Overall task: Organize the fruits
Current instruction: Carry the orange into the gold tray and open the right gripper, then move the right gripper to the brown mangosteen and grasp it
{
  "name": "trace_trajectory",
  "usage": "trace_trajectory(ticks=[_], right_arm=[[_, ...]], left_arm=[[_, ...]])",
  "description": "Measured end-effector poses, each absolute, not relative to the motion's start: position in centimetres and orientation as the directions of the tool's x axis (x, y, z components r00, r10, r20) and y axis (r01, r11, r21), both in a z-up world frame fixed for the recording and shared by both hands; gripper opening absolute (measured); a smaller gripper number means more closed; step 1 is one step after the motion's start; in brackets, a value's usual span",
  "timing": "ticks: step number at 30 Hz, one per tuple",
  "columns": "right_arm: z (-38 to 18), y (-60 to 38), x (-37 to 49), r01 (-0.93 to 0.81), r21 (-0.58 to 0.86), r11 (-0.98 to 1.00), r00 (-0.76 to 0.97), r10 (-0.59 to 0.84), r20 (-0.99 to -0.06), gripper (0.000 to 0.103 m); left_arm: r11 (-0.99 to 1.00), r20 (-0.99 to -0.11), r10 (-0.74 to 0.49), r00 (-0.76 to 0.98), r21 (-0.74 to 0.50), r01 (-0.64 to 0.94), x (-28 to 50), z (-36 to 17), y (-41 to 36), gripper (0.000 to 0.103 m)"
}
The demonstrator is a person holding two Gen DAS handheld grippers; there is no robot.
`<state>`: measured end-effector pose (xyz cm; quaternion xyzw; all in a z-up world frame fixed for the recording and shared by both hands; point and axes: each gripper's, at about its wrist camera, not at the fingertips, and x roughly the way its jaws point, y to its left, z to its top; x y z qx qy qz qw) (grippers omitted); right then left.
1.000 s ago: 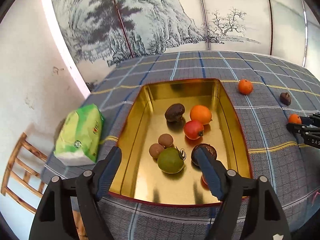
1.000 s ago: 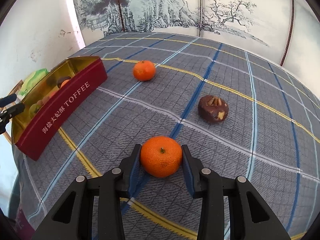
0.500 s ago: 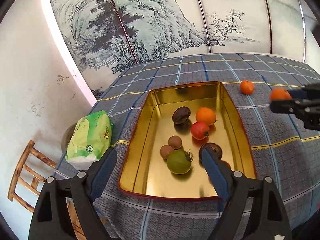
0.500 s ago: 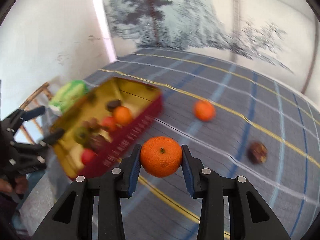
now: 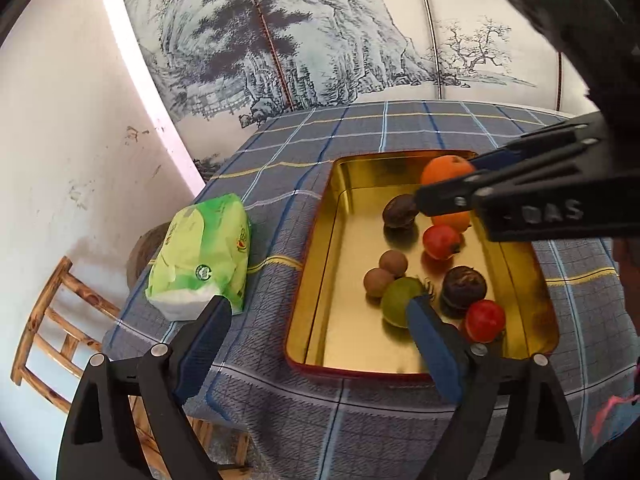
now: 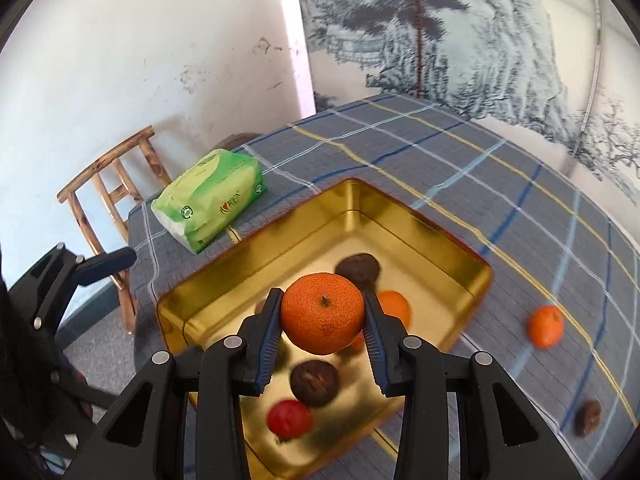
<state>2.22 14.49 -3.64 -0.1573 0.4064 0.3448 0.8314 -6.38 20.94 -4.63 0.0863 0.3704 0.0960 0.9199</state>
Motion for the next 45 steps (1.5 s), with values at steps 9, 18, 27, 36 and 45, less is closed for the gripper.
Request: trace_trajectory(ticks=[9,18,27,36,45], right_arm=[[-5.5,17.9,5.0,-0.695,0.037,0.719,0.387,0.416,-0.823,0.04],[-7.0,19.2,7.3,-0.668,0.04,0.743,0.377,0.385,-0.843,0.04],[-6.2,17.7,8.4,-0.635,0.169,0.753,0.38,0.496,-0.78,0.041],[-3.1,7.9,5.3,-0.544,0.237,0.805,0.535,0.55,-0.641,0.042],[-4.4,-8.9,0.7,-0.24,-0.004,0.971,0.728,0.177,-0.662,0.058]], left_arm=[[0.968,-0.686,0.248,0.684,0.212,-0.137,-6.3,-5.4,22.6,0.087],[0.968,-0.702,0.248,0.668,0.2,-0.149,-6.1,-5.7,23.3,0.087],[0.968,-0.713,0.249,0.655,0.201,-0.149,-5.8,-6.1,23.2,0.088],[0.97,-0.704,0.241,0.668,0.205,-0.134,-6.3,-5.4,22.3,0.089],[0.981,-0.676,0.12,0.727,0.195,0.019,-6.7,-2.6,18.0,0.089]])
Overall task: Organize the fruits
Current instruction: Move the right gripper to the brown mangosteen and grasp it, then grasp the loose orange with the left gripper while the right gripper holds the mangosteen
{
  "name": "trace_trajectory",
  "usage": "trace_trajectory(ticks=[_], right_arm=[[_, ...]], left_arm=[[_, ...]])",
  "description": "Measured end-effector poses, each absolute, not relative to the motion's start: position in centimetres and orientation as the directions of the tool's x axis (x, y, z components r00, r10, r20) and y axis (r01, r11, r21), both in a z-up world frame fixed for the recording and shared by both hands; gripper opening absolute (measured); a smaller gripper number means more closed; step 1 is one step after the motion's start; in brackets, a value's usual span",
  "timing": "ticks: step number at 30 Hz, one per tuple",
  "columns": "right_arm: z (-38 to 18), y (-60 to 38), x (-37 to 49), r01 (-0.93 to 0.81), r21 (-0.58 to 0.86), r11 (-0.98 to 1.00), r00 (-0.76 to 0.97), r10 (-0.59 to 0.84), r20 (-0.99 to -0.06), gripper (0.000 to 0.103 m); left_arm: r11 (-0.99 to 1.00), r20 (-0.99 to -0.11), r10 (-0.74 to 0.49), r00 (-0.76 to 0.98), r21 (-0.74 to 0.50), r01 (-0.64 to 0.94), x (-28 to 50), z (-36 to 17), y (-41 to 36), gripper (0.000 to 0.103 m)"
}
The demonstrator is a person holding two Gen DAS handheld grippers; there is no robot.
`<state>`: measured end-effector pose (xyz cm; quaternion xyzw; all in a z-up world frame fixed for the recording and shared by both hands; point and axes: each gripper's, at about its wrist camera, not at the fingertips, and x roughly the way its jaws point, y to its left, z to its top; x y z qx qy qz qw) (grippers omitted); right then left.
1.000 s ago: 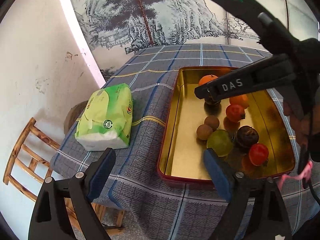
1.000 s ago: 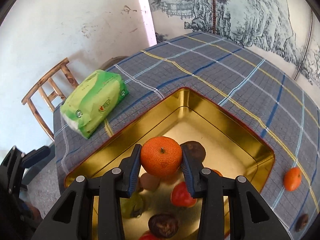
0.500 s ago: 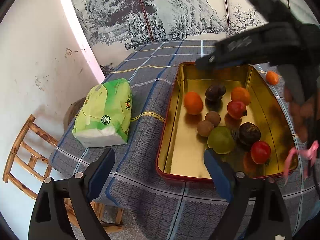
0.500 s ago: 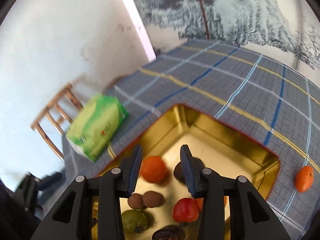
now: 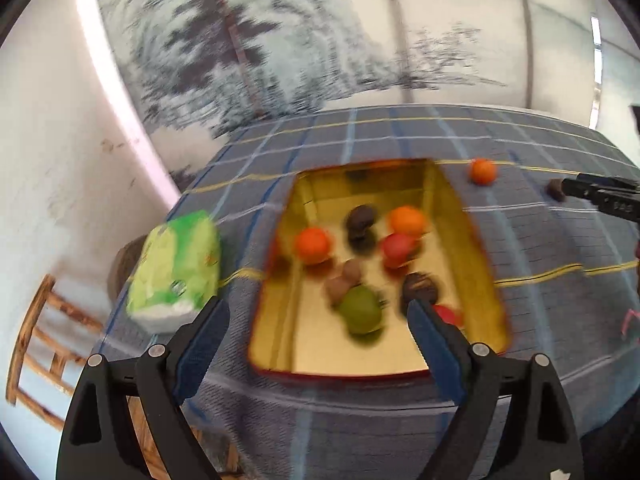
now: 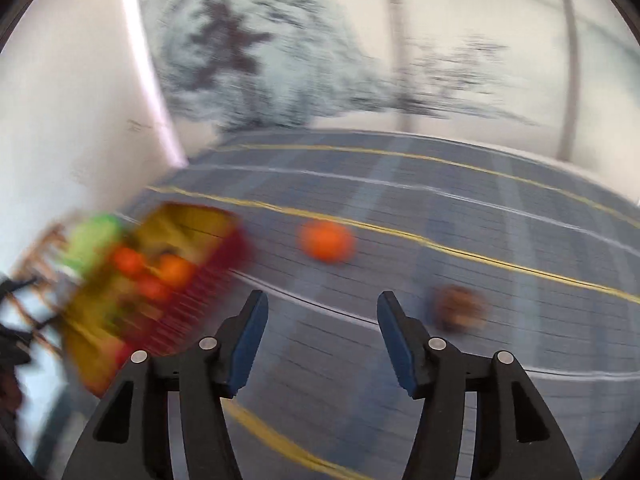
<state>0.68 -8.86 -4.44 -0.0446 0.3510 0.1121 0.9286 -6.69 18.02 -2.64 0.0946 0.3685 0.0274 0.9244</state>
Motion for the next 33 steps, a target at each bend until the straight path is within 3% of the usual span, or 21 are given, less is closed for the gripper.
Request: trace_trajectory(ticks=[5,14,15,16,17,24,30,33], right_arm=[[-4.0,-15.2,2.2,-0.174,0.056,0.983,0.724,0.167,-0.669,0.061],[-6.9,-14.1,7.3,-0.298,0.007,0.955,0.643,0.206,-0.738,0.063],[-7.5,-13.9,8.1,-0.305,0.007,0.952,0.625,0.206,-0.753,0.061],[-8.0,-13.9,8.8,-0.304,0.012,0.953,0.603,0.202,-0.772,0.047],[-8.2,-14.1,9.1,-0.31,0.014,0.951,0.604,0.208,-0.769,0.043],[-6.8,-18.1,5.0,-0.308,0.075,0.948,0.648,0.267,-0.714,0.043],[-7.2,-23.2,1.6,-0.198,0.074,0.977,0.663,0.189,-0.724,0.043],[-6.9,-23.7,1.2,-0.193,0.085,0.978,0.673,0.195,-0.713,0.043]], left_arm=[[0.984,-0.696,-0.009,0.718,0.12,0.129,-5.2,-0.8,14.4,0.089],[0.972,-0.755,-0.191,0.627,-0.058,0.227,3.2,1.6,8.7,0.088],[0.97,-0.757,-0.195,0.624,-0.058,0.234,4.0,1.6,8.0,0.088],[0.968,-0.758,-0.198,0.622,-0.052,0.244,4.7,1.5,7.3,0.088],[0.965,-0.759,-0.197,0.62,-0.038,0.26,5.9,1.5,6.4,0.088],[0.948,-0.833,-0.196,0.518,-0.026,0.317,13.5,-1.9,1.7,0.088],[0.959,-0.881,-0.133,0.453,0.002,0.285,17.8,-6.0,-0.6,0.088],[0.963,-0.9,-0.072,0.431,0.051,0.266,19.1,-7.9,-1.2,0.08]])
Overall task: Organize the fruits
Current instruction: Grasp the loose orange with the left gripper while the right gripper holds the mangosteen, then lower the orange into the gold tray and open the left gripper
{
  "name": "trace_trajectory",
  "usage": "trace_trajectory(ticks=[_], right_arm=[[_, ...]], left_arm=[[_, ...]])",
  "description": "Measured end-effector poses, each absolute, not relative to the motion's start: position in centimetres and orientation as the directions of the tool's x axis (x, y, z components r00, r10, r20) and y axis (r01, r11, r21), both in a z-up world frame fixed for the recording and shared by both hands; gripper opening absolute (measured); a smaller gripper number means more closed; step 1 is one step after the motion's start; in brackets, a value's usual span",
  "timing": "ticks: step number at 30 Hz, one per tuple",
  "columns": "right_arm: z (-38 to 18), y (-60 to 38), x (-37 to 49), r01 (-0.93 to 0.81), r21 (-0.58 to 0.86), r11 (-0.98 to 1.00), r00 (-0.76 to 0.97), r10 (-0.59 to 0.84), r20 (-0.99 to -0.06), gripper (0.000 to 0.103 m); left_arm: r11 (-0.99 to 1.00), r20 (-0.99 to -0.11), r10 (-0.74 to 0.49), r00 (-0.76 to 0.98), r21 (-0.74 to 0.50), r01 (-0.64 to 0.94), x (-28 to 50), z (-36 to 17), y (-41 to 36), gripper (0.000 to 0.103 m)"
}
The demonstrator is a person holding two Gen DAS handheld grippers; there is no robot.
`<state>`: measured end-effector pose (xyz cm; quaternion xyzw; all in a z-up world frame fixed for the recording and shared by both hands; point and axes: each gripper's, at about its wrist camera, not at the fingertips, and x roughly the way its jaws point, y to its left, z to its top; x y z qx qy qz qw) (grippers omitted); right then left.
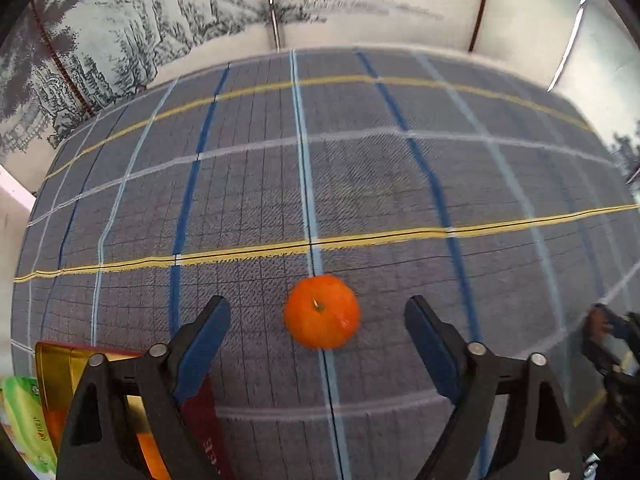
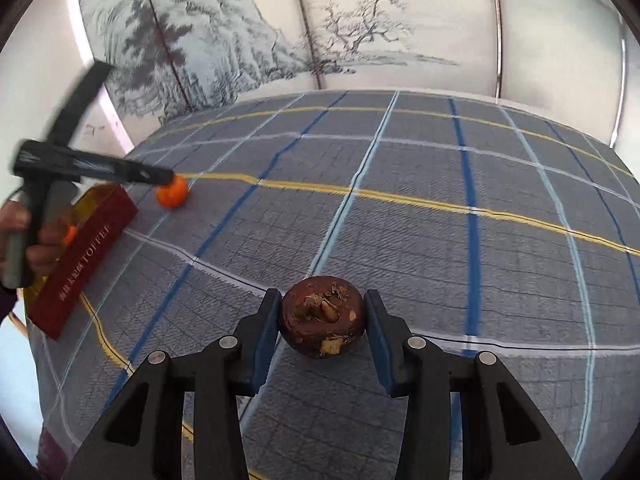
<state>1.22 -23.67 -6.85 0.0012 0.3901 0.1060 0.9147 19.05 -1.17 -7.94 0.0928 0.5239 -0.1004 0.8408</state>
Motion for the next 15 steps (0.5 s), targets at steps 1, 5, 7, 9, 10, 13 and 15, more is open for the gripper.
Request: trace_trajectory(ticks=[1,5,7,9,10,13,15], right_arm=[[-6.9,-23.7,1.4,-0.194,0.088,0.977,0.666,0.197,-0.719,0.043],[-7.2,-23.7,1.9,-0.191,0.098,0.977,0.651,0.201,-0.732,0.043],[-7.5,-23.8,2.3,-0.17,0.095,0.981,0.637,0.183,-0.749,0.043],[-7.5,-23.9,2.5,-0.164,0.095,0.982,0.637,0.179,-0.75,0.043],[-7.4,-24.0,2.5,-0.162,0.095,0.982,0.638,0.178,-0.749,0.043],[-7.4,-23.9,2.4,-0.158,0.094,0.983,0.638,0.174,-0.75,0.043],[-7.4,-23.8,2.5,-0.154,0.09,0.984,0.638,0.168,-0.751,0.043]], left_arm=[[0.963,-0.905,-0.068,0.419,0.051,0.265,19.3,-8.4,-1.3,0.074],[0.973,-0.917,-0.106,0.385,-0.015,0.232,20.3,-9.8,-0.8,0.037],[0.979,-0.918,-0.11,0.38,-0.034,0.202,20.2,-9.8,-0.6,0.036],[0.981,-0.917,-0.136,0.375,-0.07,0.183,19.4,-9.6,-0.4,0.036],[0.98,-0.912,-0.153,0.379,-0.09,0.179,18.5,-9.3,-0.4,0.036],[0.972,-0.886,-0.212,0.413,-0.149,0.18,14.8,-7.9,-0.5,0.036],[0.965,-0.864,-0.251,0.437,-0.186,0.186,11.6,-6.6,-0.4,0.036]])
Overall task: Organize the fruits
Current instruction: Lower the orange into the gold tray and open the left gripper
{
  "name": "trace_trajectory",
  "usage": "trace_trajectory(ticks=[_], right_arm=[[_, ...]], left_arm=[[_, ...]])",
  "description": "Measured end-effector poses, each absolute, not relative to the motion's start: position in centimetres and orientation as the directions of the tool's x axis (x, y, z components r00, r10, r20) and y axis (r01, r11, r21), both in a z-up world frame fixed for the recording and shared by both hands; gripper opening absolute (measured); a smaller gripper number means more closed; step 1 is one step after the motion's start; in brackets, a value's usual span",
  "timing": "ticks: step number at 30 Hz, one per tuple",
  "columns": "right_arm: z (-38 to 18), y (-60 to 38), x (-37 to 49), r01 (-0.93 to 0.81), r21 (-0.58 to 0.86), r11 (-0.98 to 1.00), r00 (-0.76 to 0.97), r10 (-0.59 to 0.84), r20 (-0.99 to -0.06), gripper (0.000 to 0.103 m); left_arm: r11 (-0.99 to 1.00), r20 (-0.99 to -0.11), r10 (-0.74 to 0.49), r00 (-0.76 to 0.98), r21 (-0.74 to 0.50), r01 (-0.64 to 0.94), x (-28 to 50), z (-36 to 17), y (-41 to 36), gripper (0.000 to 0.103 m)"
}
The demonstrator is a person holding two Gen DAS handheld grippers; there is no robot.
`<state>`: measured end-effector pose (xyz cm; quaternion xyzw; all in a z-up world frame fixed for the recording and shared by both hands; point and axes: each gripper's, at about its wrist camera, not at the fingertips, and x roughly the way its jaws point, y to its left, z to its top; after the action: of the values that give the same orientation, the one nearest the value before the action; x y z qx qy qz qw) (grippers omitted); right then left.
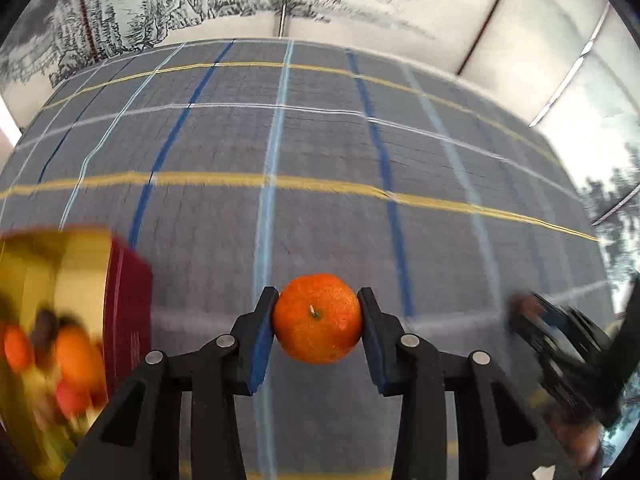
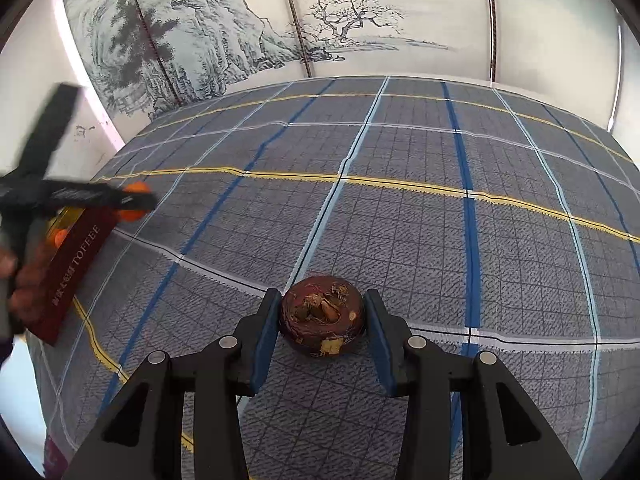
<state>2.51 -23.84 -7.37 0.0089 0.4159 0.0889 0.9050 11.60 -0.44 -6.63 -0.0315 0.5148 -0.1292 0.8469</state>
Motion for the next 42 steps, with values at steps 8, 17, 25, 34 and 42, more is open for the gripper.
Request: trace_trajectory(ticks=[8,17,25,34,42], right_arm=[[-7.4,-23.3,2.6,-0.144,0.052,0.988,0.639,0.133,-0.758,0.043],[-7.6,-22.5,3.4,-0.129,-0.032,0.991,0.64,0.058,-0.766,0.043],[-7.6,-22.4,3.4,-0.131,-0.039,0.991,0.64,0.054,-0.767,0.044],[-7.7,-22.2,3.4,-0.131,-0.044,0.99,0.64,0.05,-0.767,0.045],[-7.8,-22.0,3.4,-0.135,-0.055,0.989,0.638,0.045,-0.769,0.047]], left_arm=[[0.964,-0.816,-0.254,0.519,-0.169,0.205,2.0,-3.0,0.4,0.036],[0.977,-0.766,-0.184,0.616,-0.073,0.201,-5.4,-0.5,2.0,0.036],[0.987,-0.741,-0.109,0.662,-0.003,0.159,-7.3,0.3,3.7,0.037],[0.992,-0.735,-0.085,0.673,0.004,0.13,-7.2,0.6,4.7,0.037],[0.996,-0.733,-0.042,0.679,0.019,0.082,-8.1,0.8,6.4,0.037]])
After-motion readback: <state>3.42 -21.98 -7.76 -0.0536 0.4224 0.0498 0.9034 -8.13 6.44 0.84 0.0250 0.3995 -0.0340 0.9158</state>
